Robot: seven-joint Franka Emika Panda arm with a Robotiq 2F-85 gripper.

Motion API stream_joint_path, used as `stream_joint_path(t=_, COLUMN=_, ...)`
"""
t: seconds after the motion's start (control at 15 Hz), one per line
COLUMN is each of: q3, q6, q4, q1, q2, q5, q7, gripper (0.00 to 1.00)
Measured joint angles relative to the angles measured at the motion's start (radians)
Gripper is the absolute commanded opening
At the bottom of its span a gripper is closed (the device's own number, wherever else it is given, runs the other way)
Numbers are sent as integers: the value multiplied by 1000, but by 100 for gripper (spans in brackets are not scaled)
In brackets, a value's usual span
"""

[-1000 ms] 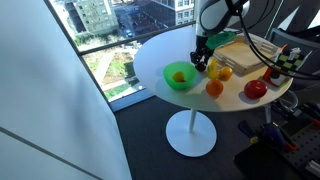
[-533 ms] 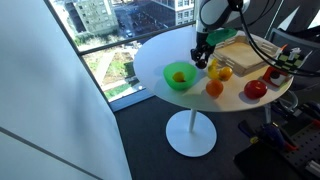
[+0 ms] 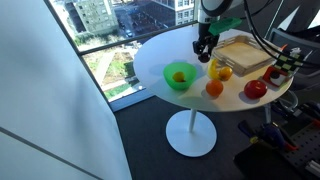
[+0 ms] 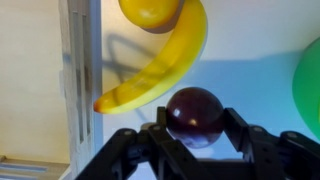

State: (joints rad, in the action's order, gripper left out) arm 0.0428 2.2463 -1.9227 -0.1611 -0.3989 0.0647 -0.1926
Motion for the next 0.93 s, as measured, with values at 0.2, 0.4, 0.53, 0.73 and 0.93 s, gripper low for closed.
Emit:
stream_joint_path(t=0.2, q3=-4, q6=-26, q4=0, q1=1, q2=33, q5=0, q7=-2, gripper=34)
stream_joint_path(t=0.4, q3=-11, q6=-54, q4=-1, q1=4, q2=62, q5=0, q7=-9, gripper=34)
stream_joint_path(t=0.53, q3=-19, q6=-69, q4=-3, q1=5, q2=78, q5=0, q7=-20, gripper=34)
stream_joint_path(t=0.73, q3=-31, q6=-93, q4=-16, q1=11, q2=106, q5=0, q7=-39, gripper=34)
stream_joint_path(t=0.93, q3=-40, q6=-101, q4=-38, q1=21, q2=138, q5=0, q7=-58, gripper=34)
